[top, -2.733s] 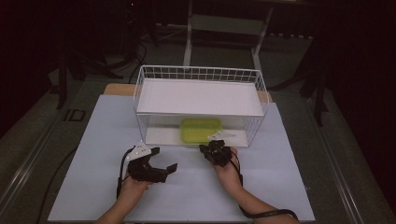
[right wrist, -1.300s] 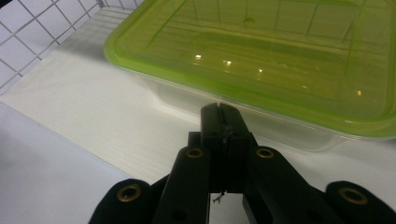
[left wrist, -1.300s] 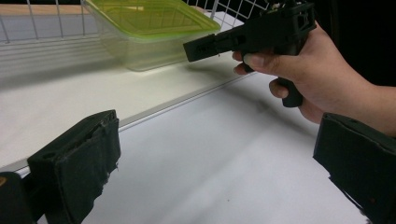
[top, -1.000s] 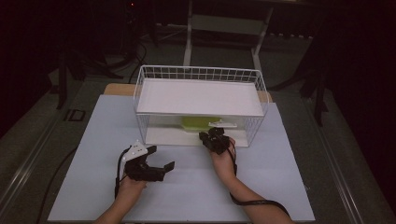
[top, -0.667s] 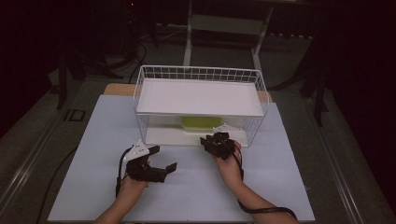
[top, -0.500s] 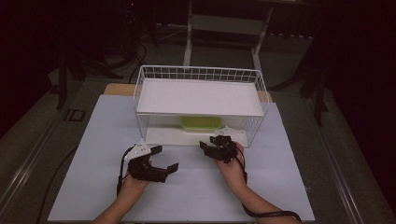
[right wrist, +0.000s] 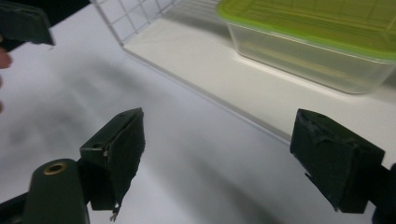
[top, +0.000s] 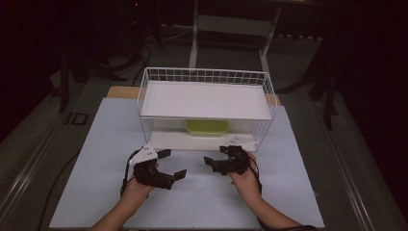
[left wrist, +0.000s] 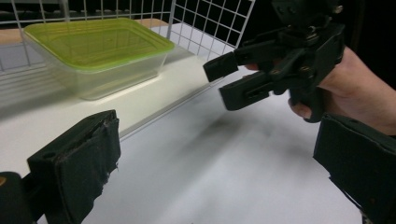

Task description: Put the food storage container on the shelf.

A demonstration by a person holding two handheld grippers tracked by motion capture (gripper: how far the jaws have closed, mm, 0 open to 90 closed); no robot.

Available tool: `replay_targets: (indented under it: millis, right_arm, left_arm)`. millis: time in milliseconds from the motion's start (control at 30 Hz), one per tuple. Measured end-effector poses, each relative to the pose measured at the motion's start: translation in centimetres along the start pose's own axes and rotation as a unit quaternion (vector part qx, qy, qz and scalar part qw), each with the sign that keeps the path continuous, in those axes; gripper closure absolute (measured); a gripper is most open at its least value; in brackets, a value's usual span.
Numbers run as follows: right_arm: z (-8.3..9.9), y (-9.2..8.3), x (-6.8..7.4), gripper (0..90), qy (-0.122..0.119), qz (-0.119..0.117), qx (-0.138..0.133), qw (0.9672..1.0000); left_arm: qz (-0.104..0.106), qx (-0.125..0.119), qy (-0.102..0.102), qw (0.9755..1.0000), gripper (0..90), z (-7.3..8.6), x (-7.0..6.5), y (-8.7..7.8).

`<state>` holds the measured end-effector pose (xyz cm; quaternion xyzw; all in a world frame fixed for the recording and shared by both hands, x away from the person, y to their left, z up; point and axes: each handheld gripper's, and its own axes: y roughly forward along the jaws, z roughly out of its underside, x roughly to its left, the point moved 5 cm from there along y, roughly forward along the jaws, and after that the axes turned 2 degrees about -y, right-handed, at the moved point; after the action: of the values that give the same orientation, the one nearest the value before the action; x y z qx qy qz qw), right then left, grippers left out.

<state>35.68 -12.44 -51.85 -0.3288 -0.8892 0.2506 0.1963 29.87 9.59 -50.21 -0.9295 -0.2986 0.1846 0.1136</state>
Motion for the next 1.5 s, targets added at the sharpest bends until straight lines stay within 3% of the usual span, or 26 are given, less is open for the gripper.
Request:
replay_targets:
  millis: [100,300,400,533,800,1133,1500]
  right_arm:
    - [0.1,-0.3,0.1,17.7,0.001,-0.003,-0.004,1.0000]
    - [0.1,-2.2,0.5,16.9,-0.010,-0.009,-0.015,0.9998]
    - [0.3,-3.1,0.8,16.9,-0.024,-0.007,-0.016,0.9995]
    - [0.6,-4.0,0.9,16.9,-0.017,-0.015,-0.019,0.9996]
    - [1.7,-5.9,1.0,16.9,-0.027,-0.017,-0.015,0.9994]
    - [2.6,-8.9,0.2,17.1,-0.029,-0.012,-0.033,0.9989]
    - [5.1,-9.6,-0.8,17.1,-0.041,-0.009,-0.009,0.9991]
  left_arm:
    - [0.010,-0.006,-0.008,0.9999,1.2,0.0,0.0,-0.2]
    - [0.015,-0.001,0.009,0.9998,1.2,0.3,-0.7,-1.0]
    - [0.012,0.002,0.014,0.9998,1.2,0.4,-0.8,-1.4]
    - [0.010,0.003,0.011,0.9999,1.2,0.4,-0.9,-1.9]
    - [0.002,0.007,0.010,0.9999,1.2,1.0,-1.0,-3.1]
    - [-0.007,0.019,0.014,0.9997,1.2,2.1,-1.0,-3.9]
    - [-0.002,0.023,0.014,0.9996,1.2,2.7,-1.2,-3.8]
